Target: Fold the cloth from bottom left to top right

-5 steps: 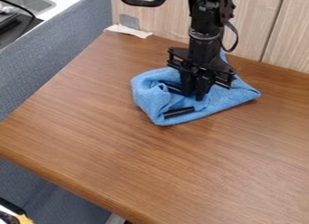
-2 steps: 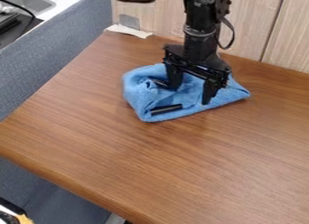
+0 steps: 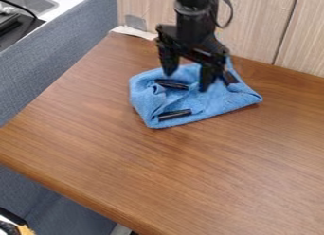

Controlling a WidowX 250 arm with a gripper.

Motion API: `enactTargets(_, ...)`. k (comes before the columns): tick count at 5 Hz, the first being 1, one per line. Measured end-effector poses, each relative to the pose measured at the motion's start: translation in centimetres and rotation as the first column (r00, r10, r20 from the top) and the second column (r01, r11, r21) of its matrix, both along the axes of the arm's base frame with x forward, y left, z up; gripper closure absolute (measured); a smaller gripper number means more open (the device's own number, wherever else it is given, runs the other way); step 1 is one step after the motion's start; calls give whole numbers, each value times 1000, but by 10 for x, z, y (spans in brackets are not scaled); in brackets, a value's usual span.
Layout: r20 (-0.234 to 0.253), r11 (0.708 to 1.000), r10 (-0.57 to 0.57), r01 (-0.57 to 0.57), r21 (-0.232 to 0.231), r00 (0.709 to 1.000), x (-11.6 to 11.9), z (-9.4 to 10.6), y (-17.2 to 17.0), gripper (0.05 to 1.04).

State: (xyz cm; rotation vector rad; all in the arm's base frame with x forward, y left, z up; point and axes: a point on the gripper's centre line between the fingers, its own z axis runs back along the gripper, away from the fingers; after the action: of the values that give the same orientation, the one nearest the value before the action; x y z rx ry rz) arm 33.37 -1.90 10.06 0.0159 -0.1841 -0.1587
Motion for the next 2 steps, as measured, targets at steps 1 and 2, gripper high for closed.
enactTargets(1,15,999,-41,41,6,999,-10,26,10,84)
enactTargets(2,-34,995,-98,98,5,995,-21,30,14,84)
